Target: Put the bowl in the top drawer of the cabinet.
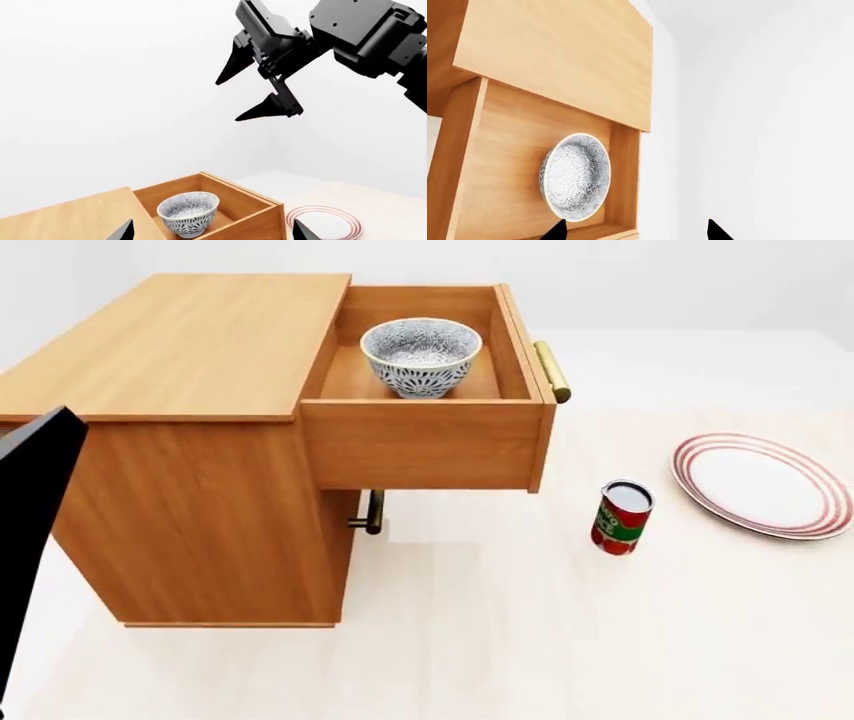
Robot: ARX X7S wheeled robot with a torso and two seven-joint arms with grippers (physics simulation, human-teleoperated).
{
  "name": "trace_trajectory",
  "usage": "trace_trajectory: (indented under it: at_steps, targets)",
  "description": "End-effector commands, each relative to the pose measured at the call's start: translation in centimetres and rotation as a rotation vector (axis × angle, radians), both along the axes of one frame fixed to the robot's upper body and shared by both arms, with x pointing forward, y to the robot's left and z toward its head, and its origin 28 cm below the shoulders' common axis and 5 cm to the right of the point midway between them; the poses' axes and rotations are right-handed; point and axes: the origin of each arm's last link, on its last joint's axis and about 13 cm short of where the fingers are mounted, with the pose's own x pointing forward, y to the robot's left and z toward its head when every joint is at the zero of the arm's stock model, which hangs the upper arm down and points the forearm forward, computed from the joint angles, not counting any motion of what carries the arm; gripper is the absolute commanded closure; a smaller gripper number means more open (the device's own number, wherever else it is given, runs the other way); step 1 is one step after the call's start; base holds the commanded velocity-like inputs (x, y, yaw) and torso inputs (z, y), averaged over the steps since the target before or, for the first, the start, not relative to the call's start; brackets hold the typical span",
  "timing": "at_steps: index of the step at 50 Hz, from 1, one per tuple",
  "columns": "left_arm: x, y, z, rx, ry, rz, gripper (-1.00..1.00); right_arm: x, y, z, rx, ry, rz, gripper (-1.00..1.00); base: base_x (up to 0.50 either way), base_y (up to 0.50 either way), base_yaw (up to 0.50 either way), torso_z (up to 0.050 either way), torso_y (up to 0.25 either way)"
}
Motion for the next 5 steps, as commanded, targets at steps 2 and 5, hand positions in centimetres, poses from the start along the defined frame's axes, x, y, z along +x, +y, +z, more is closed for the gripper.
trace_trajectory:
  at_steps: [2,5]
  targets:
    - [-0.2,-0.1,0.0,0.001,0.001,-0.007,-1.00,-3.3,-3.4,-0.2,0.135,-0.075,-0.021,-1.00,0.00,0.00,0.00,0.000,0.193]
    - [-0.2,-0.2,0.0,0.001,0.000,-0.010,-1.00,-4.3,-4.4,-1.0,0.181,-0.084,-0.039,-1.00,0.00,0.00,0.00,0.000,0.193]
